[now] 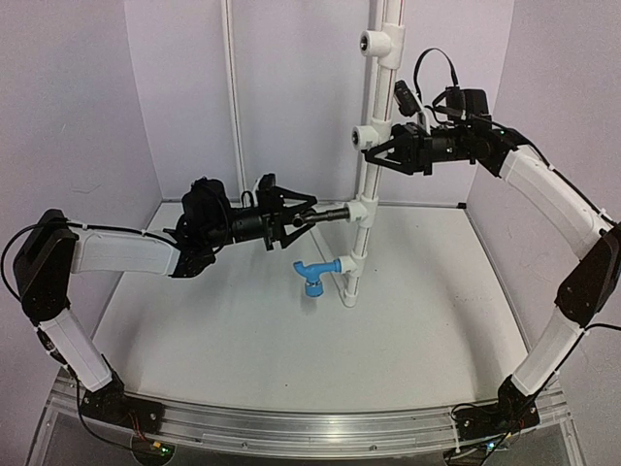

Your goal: Install the water faucets

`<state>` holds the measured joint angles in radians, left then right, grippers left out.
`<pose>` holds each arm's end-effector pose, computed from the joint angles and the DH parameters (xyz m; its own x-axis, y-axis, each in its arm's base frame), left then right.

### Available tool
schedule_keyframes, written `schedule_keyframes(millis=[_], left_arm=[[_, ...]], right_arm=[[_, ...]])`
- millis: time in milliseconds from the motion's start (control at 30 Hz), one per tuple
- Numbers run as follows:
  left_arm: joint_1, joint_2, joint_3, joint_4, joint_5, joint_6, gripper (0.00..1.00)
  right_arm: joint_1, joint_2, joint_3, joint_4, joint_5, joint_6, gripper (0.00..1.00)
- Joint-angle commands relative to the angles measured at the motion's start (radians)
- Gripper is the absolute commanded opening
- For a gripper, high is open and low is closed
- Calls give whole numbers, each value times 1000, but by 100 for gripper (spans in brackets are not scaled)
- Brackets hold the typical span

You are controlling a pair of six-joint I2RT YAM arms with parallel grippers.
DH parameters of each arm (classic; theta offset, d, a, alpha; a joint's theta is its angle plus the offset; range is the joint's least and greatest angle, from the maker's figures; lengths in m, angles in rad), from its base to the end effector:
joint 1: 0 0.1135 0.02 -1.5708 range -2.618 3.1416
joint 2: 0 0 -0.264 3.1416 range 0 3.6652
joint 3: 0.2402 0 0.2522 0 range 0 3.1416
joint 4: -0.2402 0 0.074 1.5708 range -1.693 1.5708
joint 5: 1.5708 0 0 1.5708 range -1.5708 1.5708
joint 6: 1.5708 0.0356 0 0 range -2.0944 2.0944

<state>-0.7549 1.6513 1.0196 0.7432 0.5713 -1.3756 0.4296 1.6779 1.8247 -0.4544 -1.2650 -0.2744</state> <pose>0.2619 -0.2728 0.2920 -0.9337 -0.2546 -0.2518 0.2672 -0.0274 -0.9632 0.3154 0.1819 0.4455 -0.0071 -0.0930 -0.9956 -0.9906 -0.1351 0.0197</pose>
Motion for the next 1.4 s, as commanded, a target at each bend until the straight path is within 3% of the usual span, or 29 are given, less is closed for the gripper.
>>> schedule_keyframes(millis=[0, 233, 500, 733, 833, 967, 1067, 1367], left_arm=[[-4, 15, 81, 67, 43, 37, 54], [-3, -29, 93, -58, 58, 224, 40], [-4, -132, 97, -248, 42, 574, 37], [-6, -241, 113, -431, -1, 976, 51], [-6, -251, 167, -574, -2, 1073, 63], [-2, -240, 290, -831, -44, 1104, 83], [5, -246, 360, -989, -28, 1111, 91], [68, -283, 480, -1278, 82, 1009, 97]], right_arm=[[21, -22, -13, -23, -13, 41, 33], [21, -15, -14, -24, -17, 51, 24], [20, -12, -18, -24, -8, 55, 20], [21, -4, -18, -23, 10, 63, 20], [20, -4, -21, -23, 10, 62, 20], [20, -6, -23, -24, 9, 60, 20], [19, -8, -25, -24, 11, 55, 23], [20, -19, -40, -24, 18, 52, 27]])
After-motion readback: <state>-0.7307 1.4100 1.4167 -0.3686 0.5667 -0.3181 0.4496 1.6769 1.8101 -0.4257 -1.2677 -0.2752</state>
